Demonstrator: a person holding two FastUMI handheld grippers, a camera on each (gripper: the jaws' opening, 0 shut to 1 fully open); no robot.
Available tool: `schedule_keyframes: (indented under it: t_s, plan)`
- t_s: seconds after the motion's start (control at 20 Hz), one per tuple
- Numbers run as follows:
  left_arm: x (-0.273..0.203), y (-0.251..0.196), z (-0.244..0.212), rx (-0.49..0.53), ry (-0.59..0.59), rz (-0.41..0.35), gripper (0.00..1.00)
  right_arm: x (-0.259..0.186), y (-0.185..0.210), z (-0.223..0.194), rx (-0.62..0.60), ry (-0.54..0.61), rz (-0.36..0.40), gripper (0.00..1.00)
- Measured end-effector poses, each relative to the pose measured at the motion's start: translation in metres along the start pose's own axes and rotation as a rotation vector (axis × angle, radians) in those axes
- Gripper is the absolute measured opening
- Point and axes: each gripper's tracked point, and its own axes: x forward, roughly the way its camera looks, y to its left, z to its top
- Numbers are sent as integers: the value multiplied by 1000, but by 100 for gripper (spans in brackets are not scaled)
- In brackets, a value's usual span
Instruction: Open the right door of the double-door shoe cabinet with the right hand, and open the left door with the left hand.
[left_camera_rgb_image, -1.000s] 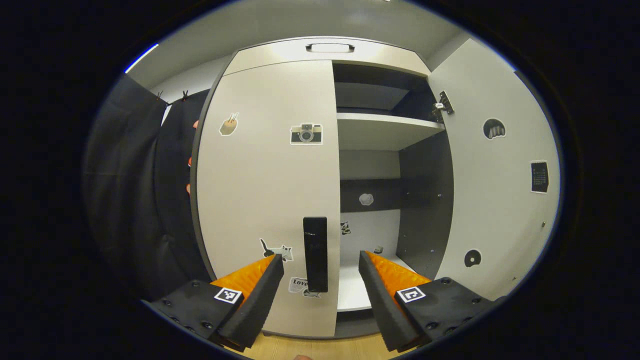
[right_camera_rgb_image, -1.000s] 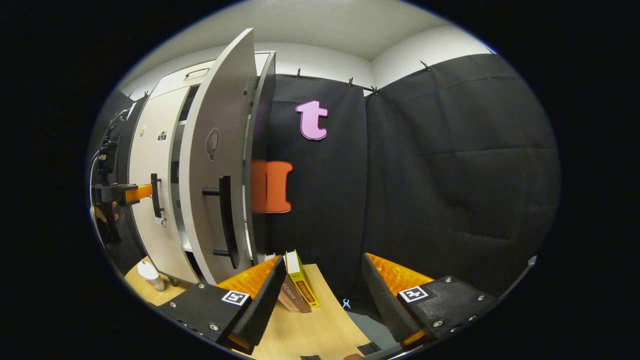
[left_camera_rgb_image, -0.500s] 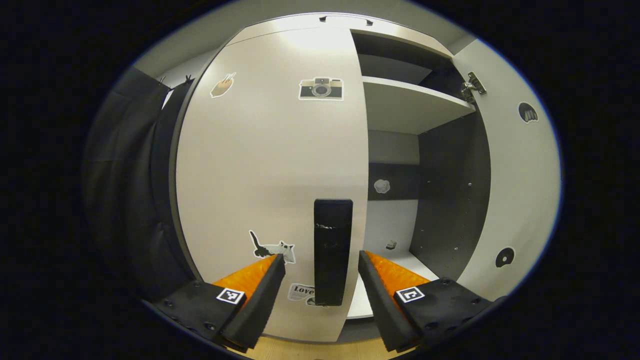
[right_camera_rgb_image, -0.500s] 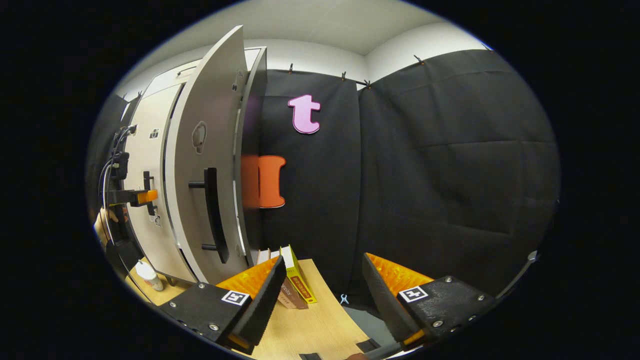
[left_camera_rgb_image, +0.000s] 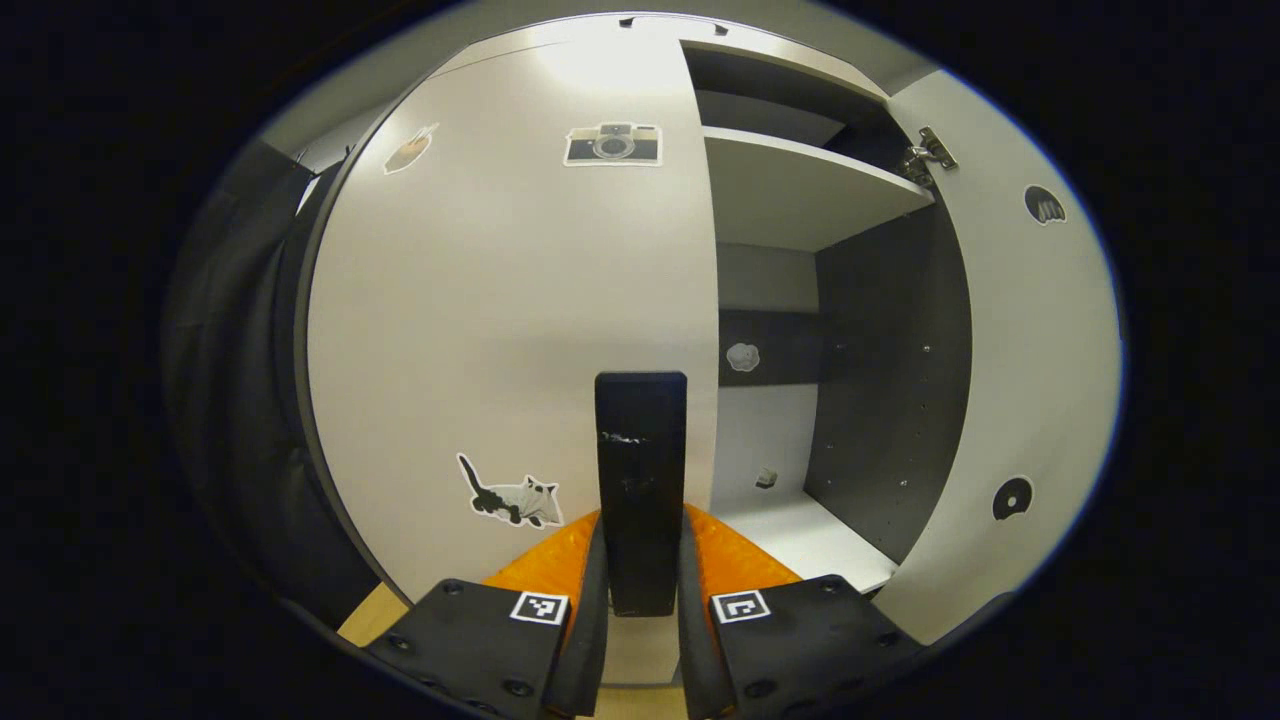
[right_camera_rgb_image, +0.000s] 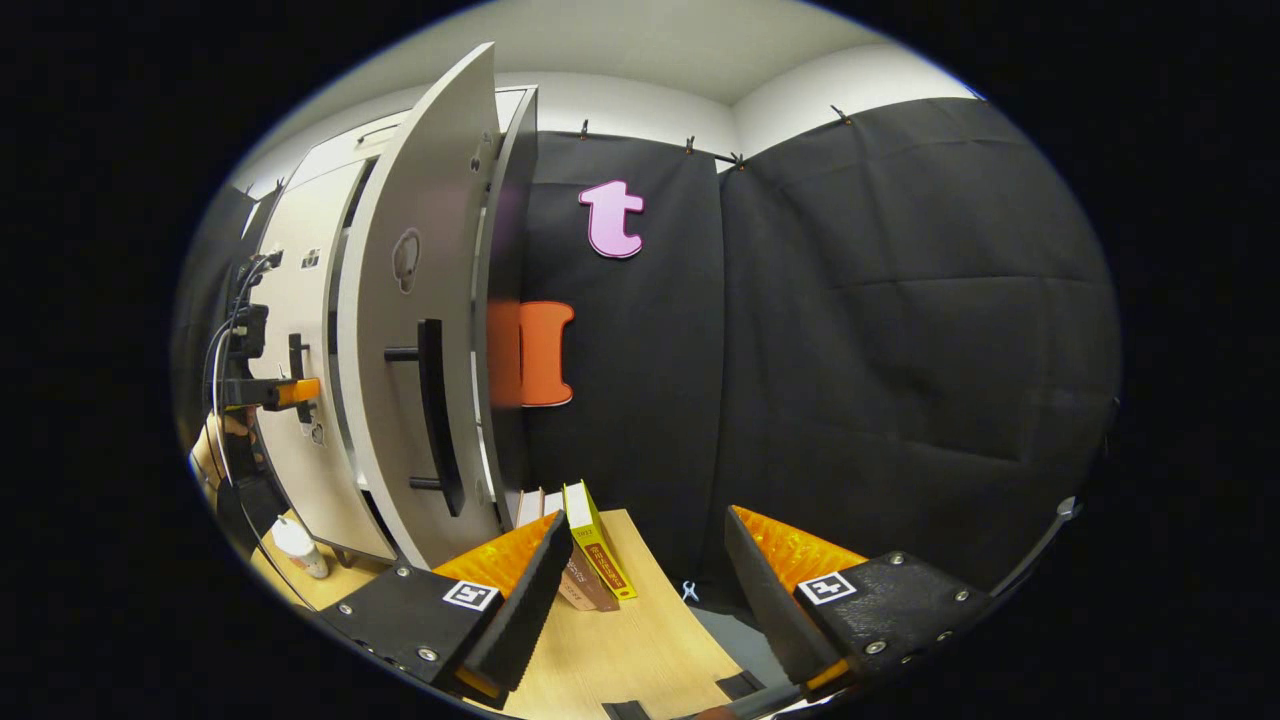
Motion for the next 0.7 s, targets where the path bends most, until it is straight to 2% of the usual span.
schedule_keyframes:
  t_s: [0.15,0.2,0.3,0.5,0.7]
  plan:
    - [1,0,0,-40,-3,8,27,-1,3,2,1,-11,6,93]
    - [0,1,-1,-35,-13,1,17,-2,4,3,2,-16,9,93]
    - [-4,1,-2,-29,-19,-5,10,-2,6,5,4,-23,16,93]
    - [-46,9,-2,-40,-32,-45,10,-4,9,9,5,-42,21,93]
    - [-75,22,-5,-46,-27,-47,10,-8,19,12,11,-57,44,93]
